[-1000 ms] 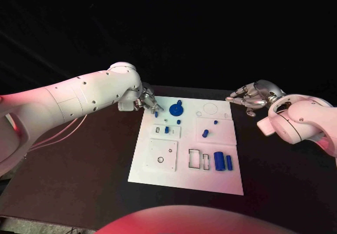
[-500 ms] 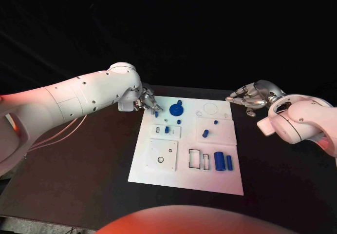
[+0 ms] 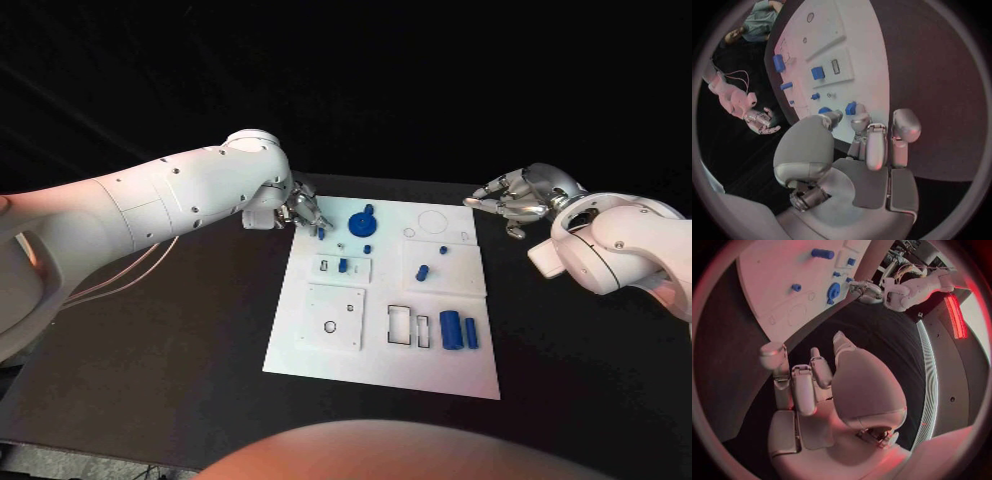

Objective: Assemble the parts on the task board

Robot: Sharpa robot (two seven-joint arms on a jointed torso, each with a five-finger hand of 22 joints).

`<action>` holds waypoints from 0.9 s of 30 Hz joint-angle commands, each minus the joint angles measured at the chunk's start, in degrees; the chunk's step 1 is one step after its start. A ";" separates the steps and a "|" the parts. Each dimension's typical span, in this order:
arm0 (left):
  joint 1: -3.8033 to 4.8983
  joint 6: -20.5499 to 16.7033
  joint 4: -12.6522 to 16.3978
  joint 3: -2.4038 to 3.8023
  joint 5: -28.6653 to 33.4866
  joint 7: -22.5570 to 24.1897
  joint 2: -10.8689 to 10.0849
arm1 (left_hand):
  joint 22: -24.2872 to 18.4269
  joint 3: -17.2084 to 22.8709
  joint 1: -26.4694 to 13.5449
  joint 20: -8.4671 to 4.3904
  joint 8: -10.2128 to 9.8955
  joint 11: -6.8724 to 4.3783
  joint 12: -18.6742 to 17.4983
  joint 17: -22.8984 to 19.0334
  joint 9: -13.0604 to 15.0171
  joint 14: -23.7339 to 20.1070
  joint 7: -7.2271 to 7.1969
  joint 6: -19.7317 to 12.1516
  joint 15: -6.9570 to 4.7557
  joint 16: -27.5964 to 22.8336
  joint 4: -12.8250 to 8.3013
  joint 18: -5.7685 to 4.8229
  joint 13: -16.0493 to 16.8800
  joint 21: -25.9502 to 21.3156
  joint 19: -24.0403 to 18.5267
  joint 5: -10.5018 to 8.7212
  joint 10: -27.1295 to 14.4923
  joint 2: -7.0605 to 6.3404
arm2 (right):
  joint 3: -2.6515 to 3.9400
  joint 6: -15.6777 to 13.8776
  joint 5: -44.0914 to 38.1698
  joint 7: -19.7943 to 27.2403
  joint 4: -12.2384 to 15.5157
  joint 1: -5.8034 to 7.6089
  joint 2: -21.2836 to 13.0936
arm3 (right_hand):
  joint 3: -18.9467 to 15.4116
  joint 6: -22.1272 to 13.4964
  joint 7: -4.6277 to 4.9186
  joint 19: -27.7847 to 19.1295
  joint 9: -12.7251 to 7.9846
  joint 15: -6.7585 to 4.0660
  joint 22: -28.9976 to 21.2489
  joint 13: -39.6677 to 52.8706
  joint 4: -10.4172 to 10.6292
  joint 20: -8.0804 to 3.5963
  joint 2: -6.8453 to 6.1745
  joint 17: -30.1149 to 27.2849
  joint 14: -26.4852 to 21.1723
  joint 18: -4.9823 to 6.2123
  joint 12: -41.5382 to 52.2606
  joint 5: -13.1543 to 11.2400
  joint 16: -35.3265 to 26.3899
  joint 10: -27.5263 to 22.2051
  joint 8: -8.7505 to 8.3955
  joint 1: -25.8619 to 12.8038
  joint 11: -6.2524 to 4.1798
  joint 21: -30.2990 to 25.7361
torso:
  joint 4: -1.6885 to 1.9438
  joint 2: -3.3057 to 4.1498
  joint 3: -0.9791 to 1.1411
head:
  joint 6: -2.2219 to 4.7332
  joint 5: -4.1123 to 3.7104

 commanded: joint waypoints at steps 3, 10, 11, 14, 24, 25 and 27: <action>0.01 0.24 -0.07 -0.04 0.39 0.39 0.17 | 0.06 0.02 1.24 0.56 -0.20 0.00 -0.19 8.06 -0.17 3.45 -0.05 0.66 0.27 -0.26 -0.21 1.08 0.03 -0.05 0.00 0.36 -0.27 0.60 | 0.01 0.19 -0.15 0.33 0.00 -0.03 0.04 | -0.34 -0.31 -0.03 -0.13 0.09 0.22 0.03 -0.01 -0.05 0.06 0.11 1.37 2.15 0.38 -0.18 0.11 -0.32 -0.33 0.35 -0.21 0.14 -0.27 | 0.04 -0.02 0.02 | -0.04 -0.08; 0.01 0.14 0.07 -0.05 4.00 0.40 0.06 | 0.22 2.20 5.94 0.34 1.04 -0.51 0.06 7.93 0.30 3.39 -0.66 1.24 -0.11 -0.32 -1.93 1.09 0.13 0.00 -0.01 0.36 -0.39 2.38 | 0.01 0.19 -0.15 0.36 0.04 -0.03 0.06 | -0.34 -0.31 -0.03 -0.13 0.09 0.22 0.03 -0.01 -0.05 0.06 0.11 1.37 2.15 0.38 -0.18 0.11 -0.32 -0.33 0.35 -0.21 0.14 -0.27 | -0.01 0.00 0.01 | -0.16 -0.10; 0.01 0.23 0.10 -0.06 4.42 0.50 0.05 | 0.17 2.74 6.68 0.28 1.32 -0.59 0.06 7.91 0.45 3.37 -0.76 1.20 -0.19 -0.33 -2.37 1.11 0.09 -0.04 -0.06 0.37 -0.45 2.53 | 0.01 0.19 -0.15 0.35 0.04 -0.03 0.06 | -0.34 -0.31 -0.03 -0.13 0.09 0.22 0.03 -0.01 -0.05 0.06 0.11 1.37 2.15 0.38 -0.18 0.11 -0.32 -0.33 0.35 -0.21 0.14 -0.27 | -0.01 0.00 0.02 | -0.16 -0.10; 0.01 0.45 0.13 -0.06 6.19 1.01 0.00 | -0.13 5.34 9.23 0.06 2.27 -0.86 -0.16 7.63 1.05 3.24 -1.03 0.67 -0.43 -0.51 -4.26 1.17 -0.33 -0.23 -0.34 0.35 -0.88 2.70 | 0.01 0.21 -0.15 0.35 0.02 -0.03 0.10 | -0.34 -0.31 -0.03 -0.13 0.09 0.22 0.03 -0.01 -0.05 0.06 0.11 1.37 2.15 0.38 -0.18 0.11 -0.32 -0.33 0.35 -0.21 0.14 -0.27 | 0.01 -0.01 0.02 | -0.18 -0.14; 0.00 -0.06 0.24 -0.06 10.08 1.84 -0.38 | -0.44 14.72 12.10 0.08 4.17 -0.63 -0.78 7.13 2.29 2.94 -0.64 -1.39 -0.28 -0.83 -10.02 1.24 -1.52 -0.50 -0.85 0.33 -1.62 1.95 | 0.01 0.41 -0.17 0.26 -0.10 -0.03 0.24 | -0.37 -0.34 -0.04 -0.13 0.12 0.21 -0.02 -0.05 -0.11 0.06 0.24 1.32 2.15 0.39 -0.17 0.12 -0.36 -0.34 0.50 -0.28 0.12 -0.39 | 0.02 -0.01 0.00 | -0.01 -0.20; -0.01 -0.10 0.34 -0.06 10.23 1.81 -0.46 | -0.45 15.07 12.01 0.10 4.27 -0.59 -0.76 7.15 2.36 2.94 -0.60 -1.47 -0.25 -0.82 -10.25 1.25 -1.51 -0.51 -0.87 0.32 -1.60 1.83 | 0.01 0.43 -0.18 0.24 -0.11 -0.03 0.24 | -0.37 -0.34 -0.04 -0.13 0.12 0.21 -0.02 -0.05 -0.11 0.06 0.24 1.32 2.15 0.39 -0.17 0.12 -0.36 -0.34 0.50 -0.28 0.12 -0.39 | 0.01 -0.01 0.01 | -0.05 -0.20; -0.01 -0.21 0.57 -0.06 10.42 1.78 -0.62 | -0.37 15.64 11.94 0.14 4.45 -0.57 -0.72 7.16 2.46 2.94 -0.56 -1.53 -0.22 -0.82 -10.59 1.24 -1.48 -0.47 -0.84 0.33 -1.54 1.80 | 0.01 0.45 -0.19 0.22 -0.12 -0.03 0.24 | -0.37 -0.34 -0.04 -0.13 0.12 0.21 -0.02 -0.05 -0.11 0.06 0.24 1.32 2.15 0.39 -0.17 0.12 -0.36 -0.34 0.50 -0.28 0.12 -0.39 | 0.00 -0.04 -0.01 | -0.09 -0.14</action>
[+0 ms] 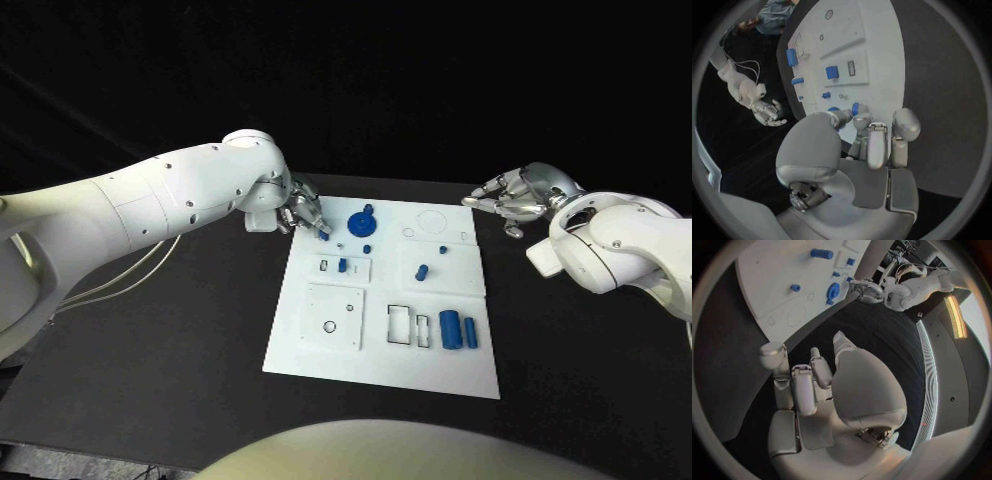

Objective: Assemble the parts on the task board

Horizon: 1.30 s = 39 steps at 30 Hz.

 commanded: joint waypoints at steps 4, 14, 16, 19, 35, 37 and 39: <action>0.00 -0.52 1.32 0.01 3.24 0.77 -0.79 | 0.30 7.25 0.12 0.17 0.71 0.05 -0.04 7.34 0.34 3.02 0.01 -0.39 -0.21 -0.03 -6.44 0.58 0.09 -0.04 -0.28 0.16 -0.15 -0.20 | 0.01 0.47 -0.21 0.18 -0.03 -0.03 0.03 | -0.37 -0.34 -0.04 -0.13 0.09 0.21 -0.02 -0.05 -0.11 0.06 0.24 1.32 2.15 0.39 -0.17 0.12 -0.36 -0.34 0.25 -0.28 0.12 -0.18 | -0.04 0.01 0.00 | -0.01 0.07; -0.05 -4.17 8.44 0.05 2.17 2.52 -5.32 | 2.20 12.06 -1.23 0.07 2.05 -0.09 0.72 8.57 0.89 3.65 -0.04 -0.03 -0.36 0.79 -9.30 0.29 1.00 1.06 0.82 0.23 1.09 -1.59 | 0.00 0.33 -0.22 0.19 0.04 -0.03 -0.19 | -0.39 -0.35 -0.04 -0.16 0.09 0.21 -0.08 -0.09 -0.12 0.06 0.27 1.32 2.15 0.40 -0.19 0.12 -0.36 -0.37 0.30 -0.30 0.12 -0.27 | 0.10 -0.03 0.06 | -0.08 0.05; -0.20 -5.55 10.30 0.05 1.24 3.24 -6.53 | 3.20 13.23 -1.75 -0.04 2.33 -0.23 1.04 9.10 0.91 3.93 -0.17 0.35 -0.49 1.14 -9.82 0.11 1.45 1.63 1.47 0.26 1.76 -2.06 | 0.00 0.19 -0.22 0.26 0.05 -0.03 -0.25 | -0.39 -0.36 -0.04 -0.16 0.10 0.21 -0.08 -0.09 -0.12 0.05 0.27 1.32 2.15 0.40 -0.19 0.12 -0.36 -0.37 0.30 -0.30 0.12 -0.27 | 0.09 -0.02 0.02 | -0.12 0.03; -0.58 -7.51 12.59 0.05 0.56 4.05 -8.07 | 3.74 13.87 -2.05 -0.11 2.48 -0.32 1.20 9.38 0.92 4.07 -0.26 0.57 -0.58 1.32 -10.10 0.01 1.68 1.94 1.81 0.30 2.13 -2.35 | 0.00 -0.01 -0.22 0.40 0.03 -0.03 -0.36 | -0.41 -0.37 -0.04 -0.21 0.10 0.21 -0.16 -0.16 -0.12 0.05 0.28 1.21 2.12 0.43 -0.25 0.12 -0.42 -0.43 0.33 -0.32 0.12 -0.39 | 0.09 -0.05 -0.03 | -0.25 0.06; -2.89 -14.76 21.47 0.00 -3.75 2.90 -13.29 | 6.96 17.05 -4.01 -0.67 3.37 -1.00 2.32 10.79 0.87 4.75 -0.93 2.06 -1.24 2.20 -11.23 -0.58 3.51 3.74 3.82 2.57 4.58 -4.37 | -0.11 -0.47 -1.34 0.78 -0.25 -0.09 -0.52 | -0.44 -0.42 -0.04 -0.46 0.11 0.20 -0.54 -0.52 -0.23 0.05 0.18 0.60 1.94 0.53 -0.55 0.12 -0.74 -0.75 0.40 -0.19 0.12 -0.89 | 0.08 -0.07 -0.08 | -0.48 0.48; -3.14 -15.02 21.94 -0.02 -4.27 2.62 -13.46 | 7.00 17.23 -4.22 -0.71 3.41 -1.05 2.31 10.80 0.84 4.76 -0.98 2.15 -1.28 2.20 -11.26 -0.59 3.54 3.76 3.84 3.13 4.69 -4.52 | -0.12 -0.43 -1.70 0.82 -0.25 -0.14 -0.55 | -0.48 -0.53 -0.02 -0.82 0.10 0.20 -1.05 -0.83 -0.25 0.05 0.11 -0.18 1.70 0.67 -0.84 0.12 -1.17 -1.05 0.42 -0.14 0.13 -1.56 | 0.06 -0.07 -0.09 | -0.43 0.58; -3.35 -15.20 22.35 -0.04 -4.90 2.46 -13.57 | 7.01 17.31 -4.31 -0.73 3.43 -1.08 2.32 10.81 0.83 4.76 -1.00 2.19 -1.31 2.20 -11.29 -0.59 3.58 3.77 3.85 3.39 4.75 -4.59 | -0.13 -0.39 -1.94 0.84 -0.24 -0.19 -0.57 | -0.50 -0.59 -0.01 -0.98 0.09 0.20 -1.27 -1.04 -0.24 0.05 0.09 -0.37 1.63 0.72 -1.03 0.12 -1.29 -1.25 0.44 -0.13 0.13 -1.86 | 0.02 -0.05 -0.07 | -0.35 0.66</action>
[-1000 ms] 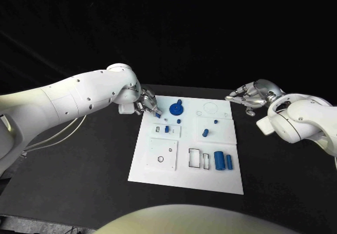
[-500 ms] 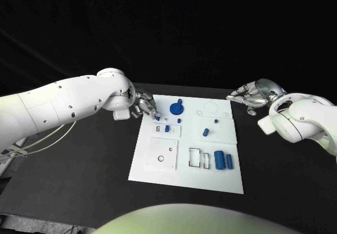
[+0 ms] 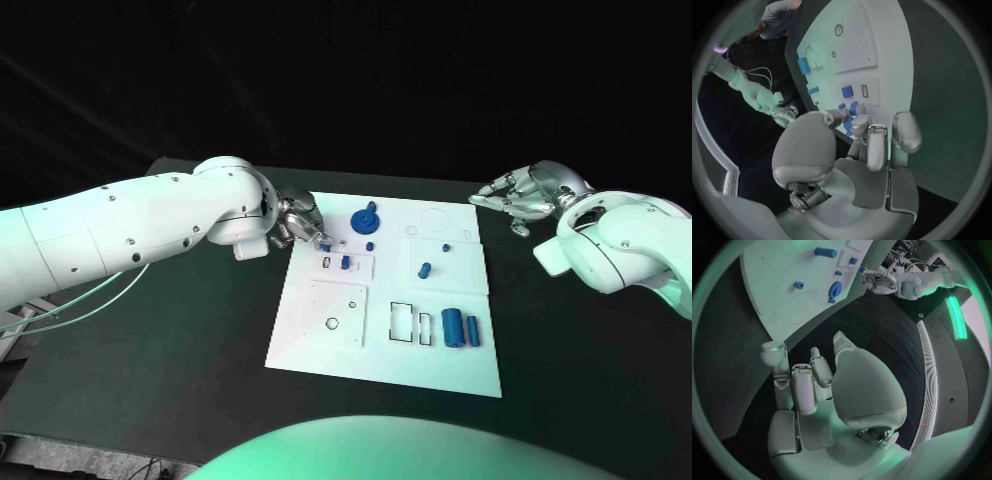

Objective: Assemble the parts on the task board

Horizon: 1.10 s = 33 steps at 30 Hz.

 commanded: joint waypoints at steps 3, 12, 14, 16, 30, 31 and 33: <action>-0.41 -2.00 1.10 -0.03 -3.54 -0.69 -0.13 | 0.06 11.75 -0.12 -0.02 0.37 0.06 0.23 10.81 -0.07 4.74 0.07 0.18 -0.46 0.31 -11.27 -0.48 0.09 0.38 0.23 0.24 0.50 -0.41 | -0.01 -0.02 -1.67 0.62 0.00 -0.15 -0.05 | -0.35 -0.57 0.02 -0.38 0.06 0.20 -0.17 -0.15 -0.07 0.05 0.09 -0.19 1.60 0.74 -0.24 0.12 -0.24 -0.37 0.26 -0.14 0.00 -0.24 | -0.07 0.03 0.00 | 0.00 0.15; -0.67 0.94 1.70 -0.11 -5.67 -1.54 0.01 | 0.18 11.84 -0.14 -0.04 0.39 0.02 0.18 10.81 -0.09 4.75 0.04 0.23 -0.49 0.31 -11.40 -0.50 0.01 0.44 0.29 0.53 0.52 -0.54 | -0.02 0.06 -1.83 0.63 0.00 -0.31 -0.06 | -0.40 -0.61 0.02 -0.45 0.07 0.21 -0.26 -0.25 -0.03 0.05 0.07 -0.28 1.56 0.76 -0.33 0.11 -0.32 -0.47 0.30 -0.19 0.00 -0.40 | -0.17 0.07 0.06 | -0.15 0.50; -0.71 1.12 1.75 -0.14 -5.79 -1.68 0.06 | 0.18 11.84 -0.14 -0.04 0.39 0.02 0.18 10.81 -0.09 4.75 0.04 0.23 -0.49 0.31 -11.40 -0.50 0.01 0.44 0.29 0.53 0.52 -0.54 | -0.02 0.03 -1.83 0.63 -0.01 -0.33 -0.06 | -0.43 -0.62 0.02 -0.46 0.07 0.21 -0.28 -0.26 -0.03 0.05 0.02 -0.33 1.54 0.76 -0.34 0.10 -0.36 -0.48 0.32 -0.20 0.00 -0.43 | -0.13 0.11 0.07 | -0.18 0.48; -0.77 1.06 1.79 -0.16 -5.87 -1.84 0.13 | 0.27 11.89 -0.12 -0.05 0.39 0.01 0.16 10.82 -0.10 4.75 0.03 0.25 -0.50 0.32 -11.47 -0.52 -0.02 0.48 0.34 0.62 0.52 -0.57 | -0.02 0.01 -1.82 0.65 -0.01 -0.35 -0.06 | -0.43 -0.62 0.02 -0.46 0.07 0.21 -0.28 -0.26 -0.03 0.05 0.02 -0.33 1.54 0.76 -0.34 0.10 -0.36 -0.48 0.32 -0.20 0.00 -0.43 | -0.12 0.12 0.05 | -0.23 0.45; -1.06 1.56 1.67 -0.39 -5.90 -2.35 0.56 | 0.64 12.15 -0.39 -0.15 0.47 -0.08 0.27 10.86 -0.18 4.77 -0.05 0.57 -0.60 0.34 -11.73 -0.58 0.28 0.68 0.55 1.96 0.90 -0.86 | -0.02 0.12 -1.73 0.60 -0.05 -0.46 -0.04 | -0.48 -0.63 0.02 -0.43 0.08 0.20 -0.25 -0.25 -0.02 0.05 -0.01 -0.27 1.55 0.75 -0.33 0.10 -0.35 -0.47 0.37 -0.23 0.00 -0.42 | -0.12 0.12 0.07 | -0.48 0.54; -1.08 1.57 1.67 -0.40 -5.91 -2.35 0.57 | 0.64 12.15 -0.39 -0.15 0.47 -0.08 0.27 10.86 -0.18 4.77 -0.05 0.57 -0.60 0.34 -11.73 -0.58 0.28 0.68 0.55 1.96 0.90 -0.86 | -0.02 0.12 -1.73 0.59 -0.05 -0.46 -0.04 | -0.48 -0.63 0.02 -0.43 0.08 0.20 -0.25 -0.25 -0.02 0.05 -0.01 -0.27 1.55 0.75 -0.33 0.10 -0.35 -0.47 0.37 -0.23 0.00 -0.42 | -0.13 0.10 0.07 | -0.51 0.56; -1.13 1.60 1.67 -0.44 -5.91 -2.37 0.58 | 0.64 12.15 -0.39 -0.15 0.47 -0.08 0.27 10.86 -0.18 4.77 -0.05 0.57 -0.60 0.34 -11.73 -0.58 0.28 0.68 0.55 1.96 0.90 -0.86 | -0.02 0.10 -1.72 0.58 -0.06 -0.47 -0.05 | -0.48 -0.63 0.02 -0.43 0.08 0.20 -0.25 -0.25 -0.02 0.05 -0.01 -0.27 1.55 0.75 -0.33 0.10 -0.35 -0.47 0.37 -0.23 0.00 -0.42 | -0.13 0.10 0.05 | -0.58 0.57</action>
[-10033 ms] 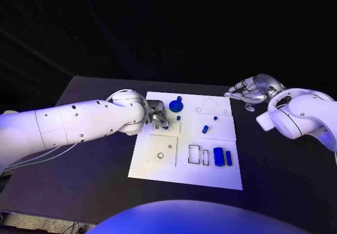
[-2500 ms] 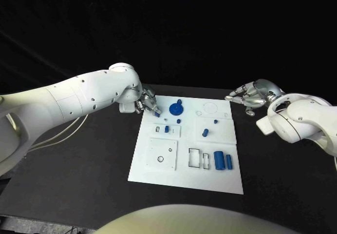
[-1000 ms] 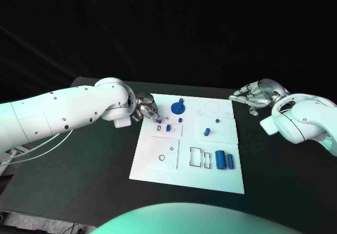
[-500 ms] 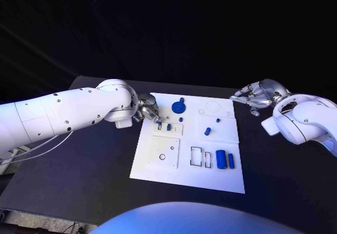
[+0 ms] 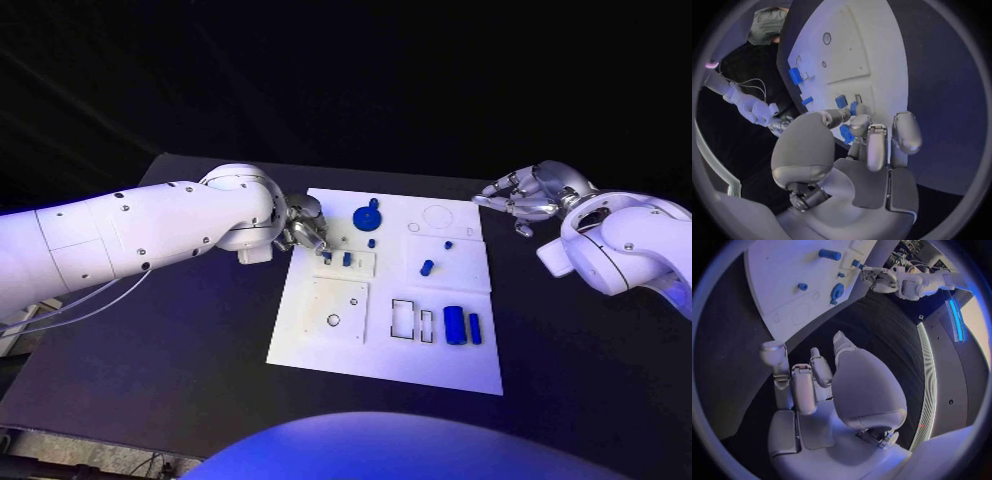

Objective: Assemble the parts on the task board

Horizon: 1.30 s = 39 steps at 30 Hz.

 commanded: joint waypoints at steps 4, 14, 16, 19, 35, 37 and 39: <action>-0.14 1.30 0.07 -0.06 -0.43 -0.27 0.14 | 0.16 10.44 0.42 0.04 0.18 -0.09 0.29 10.85 -0.01 4.58 -0.07 0.21 -0.41 0.34 -10.02 -0.59 0.09 0.29 0.40 0.34 0.53 -0.06 | 0.01 0.08 -0.55 0.31 -0.04 -0.06 -0.02 | -0.50 -0.28 0.01 -0.43 0.07 0.20 -0.04 -0.02 0.00 0.05 0.00 -0.03 1.55 0.75 -0.32 0.10 -0.36 -0.42 0.40 -0.26 0.03 -0.21 | -0.02 -0.04 -0.01 | -0.16 0.07; -0.25 1.94 0.05 -0.09 -0.63 -0.42 0.20 | 0.16 10.44 0.42 0.04 0.18 -0.09 0.29 10.85 -0.01 4.58 -0.07 0.21 -0.41 0.34 -10.02 -0.59 0.09 0.29 0.40 0.34 0.53 -0.06 | 0.01 0.07 -0.54 0.33 -0.02 -0.09 -0.03 | -0.50 -0.28 0.01 -0.43 0.07 0.20 -0.04 -0.02 0.00 0.05 0.00 -0.03 1.55 0.75 -0.32 0.10 -0.36 -0.42 0.40 -0.26 0.03 -0.21 | 0.01 -0.01 -0.02 | -0.30 0.06; -0.31 1.93 0.03 -0.09 -0.65 -0.47 0.25 | 0.09 10.45 0.38 0.04 0.18 -0.09 0.33 10.85 -0.01 4.58 -0.08 0.23 -0.42 0.34 -10.04 -0.57 0.17 0.26 0.37 0.44 0.59 -0.08 | 0.01 0.08 -0.53 0.34 -0.02 -0.10 -0.04 | -0.52 -0.28 0.00 -0.42 0.08 0.19 -0.04 -0.02 0.02 0.04 0.04 0.04 1.57 0.75 -0.32 0.10 -0.35 -0.41 0.46 -0.30 0.02 -0.23 | 0.02 -0.03 -0.02 | -0.30 -0.01; -0.38 1.86 -0.02 -0.09 -0.66 -0.51 0.33 | 0.09 10.45 0.38 0.04 0.18 -0.09 0.33 10.85 -0.01 4.58 -0.08 0.23 -0.42 0.34 -10.04 -0.57 0.17 0.26 0.37 0.44 0.59 -0.08 | 0.01 0.09 -0.53 0.36 -0.02 -0.12 -0.05 | -0.52 -0.28 0.00 -0.42 0.08 0.19 -0.04 -0.02 0.02 0.04 0.04 0.04 1.57 0.75 -0.32 0.10 -0.35 -0.41 0.46 -0.30 0.02 -0.23 | 0.01 -0.03 -0.04 | -0.34 0.00; -1.00 0.95 -0.17 -0.09 -1.85 -0.71 0.60 | 0.17 10.44 0.30 0.02 0.19 -0.10 0.37 10.87 -0.03 4.58 -0.09 0.27 -0.43 0.35 -10.04 -0.59 0.25 0.30 0.41 0.59 0.67 -0.12 | 0.01 0.09 -0.49 0.41 0.02 -0.16 -0.10 | -0.52 -0.28 0.00 -0.42 0.08 0.19 -0.04 -0.02 0.02 0.04 0.04 0.04 1.57 0.75 -0.32 0.10 -0.35 -0.41 0.46 -0.30 0.02 -0.23 | 0.01 0.00 -0.01 | -0.41 0.03; -1.02 0.98 -0.18 -0.09 -1.95 -0.72 0.61 | 0.17 10.44 0.30 0.02 0.19 -0.10 0.37 10.87 -0.03 4.58 -0.09 0.27 -0.43 0.35 -10.04 -0.59 0.25 0.30 0.41 0.59 0.67 -0.12 | 0.01 0.10 -0.49 0.40 0.02 -0.16 -0.11 | -0.52 -0.28 0.00 -0.42 0.08 0.19 -0.04 -0.02 0.02 0.04 0.04 0.04 1.57 0.75 -0.32 0.10 -0.35 -0.41 0.46 -0.30 0.02 -0.23 | 0.02 -0.01 -0.02 | -0.41 0.02; -1.04 1.10 -0.17 -0.09 -2.06 -0.74 0.60 | 0.25 10.44 0.29 0.02 0.20 -0.11 0.35 10.89 -0.03 4.59 -0.09 0.29 -0.43 0.36 -10.05 -0.61 0.21 0.34 0.45 0.65 0.67 -0.13 | 0.01 0.12 -0.48 0.40 0.02 -0.16 -0.11 | -0.52 -0.28 0.00 -0.42 0.08 0.19 -0.04 -0.02 0.02 0.04 0.04 0.04 1.57 0.75 -0.32 0.10 -0.35 -0.41 0.46 -0.30 0.02 -0.23 | 0.01 -0.01 -0.01 | -0.41 0.02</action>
